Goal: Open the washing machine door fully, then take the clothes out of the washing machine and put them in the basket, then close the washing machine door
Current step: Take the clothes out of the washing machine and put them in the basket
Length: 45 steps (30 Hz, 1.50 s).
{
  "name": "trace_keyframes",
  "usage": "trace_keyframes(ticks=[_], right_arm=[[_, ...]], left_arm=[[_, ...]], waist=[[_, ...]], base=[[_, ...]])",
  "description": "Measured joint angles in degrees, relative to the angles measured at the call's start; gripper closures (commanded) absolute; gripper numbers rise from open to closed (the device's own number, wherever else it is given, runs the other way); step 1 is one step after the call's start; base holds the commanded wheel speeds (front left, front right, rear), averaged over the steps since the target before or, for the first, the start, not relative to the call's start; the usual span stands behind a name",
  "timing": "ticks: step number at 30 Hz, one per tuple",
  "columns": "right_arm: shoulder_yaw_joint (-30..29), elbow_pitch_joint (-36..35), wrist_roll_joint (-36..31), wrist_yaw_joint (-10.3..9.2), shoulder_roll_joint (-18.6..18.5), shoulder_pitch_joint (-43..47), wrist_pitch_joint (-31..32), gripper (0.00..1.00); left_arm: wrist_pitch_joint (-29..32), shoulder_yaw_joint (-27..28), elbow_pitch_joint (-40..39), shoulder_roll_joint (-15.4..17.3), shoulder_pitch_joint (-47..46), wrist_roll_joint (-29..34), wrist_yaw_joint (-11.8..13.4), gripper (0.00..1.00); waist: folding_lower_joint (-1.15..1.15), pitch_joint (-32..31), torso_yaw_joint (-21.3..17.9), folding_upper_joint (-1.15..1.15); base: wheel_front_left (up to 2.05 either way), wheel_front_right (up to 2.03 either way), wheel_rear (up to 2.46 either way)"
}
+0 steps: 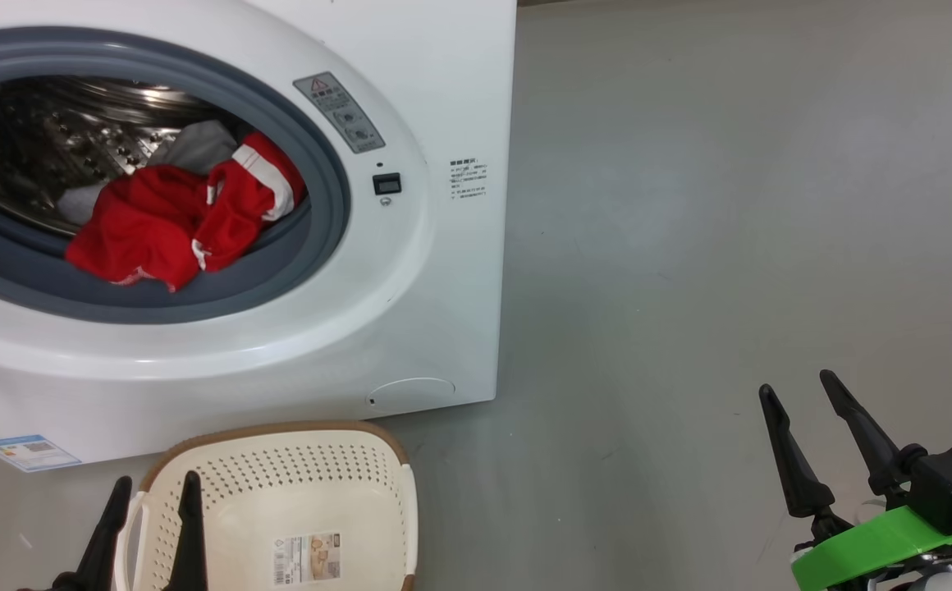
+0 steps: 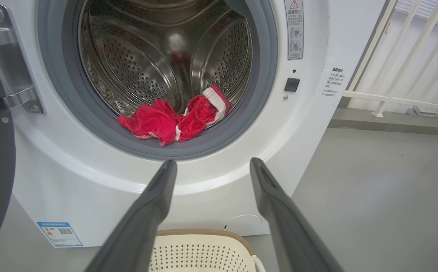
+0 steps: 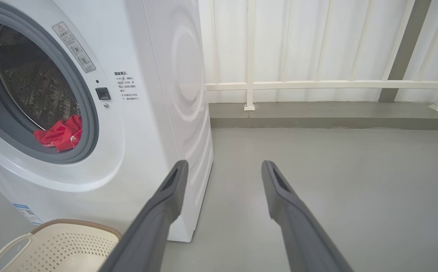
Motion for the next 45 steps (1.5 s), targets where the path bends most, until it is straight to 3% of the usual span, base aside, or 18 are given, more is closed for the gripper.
trace_keyframes(ticks=[28,36,45], right_arm=[[0.24,-0.15,0.00,0.00,0.21,-0.15,0.00,0.00],[1.43,0.09,0.00,0.00,0.99,-1.99,0.00,0.00],[2.00,0.97,-0.01,0.00,2.03,-5.83,0.00,0.00]], left_arm=[[0.00,1.63,0.44,-0.93,-2.45,0.02,0.00,0.00],[0.00,1.44,3.09,-0.27,-10.28,0.52,0.00,0.00],[0.00,0.32,13.62,4.20,-25.75,1.91,0.00,0.00]], waist=[[0.00,2.17,0.27,0.00],[0.00,5.56,0.41,0.00],[0.00,11.88,0.65,0.00]], base=[[0.00,0.00,0.00],[0.00,0.00,0.00],[0.00,0.00,0.00]])
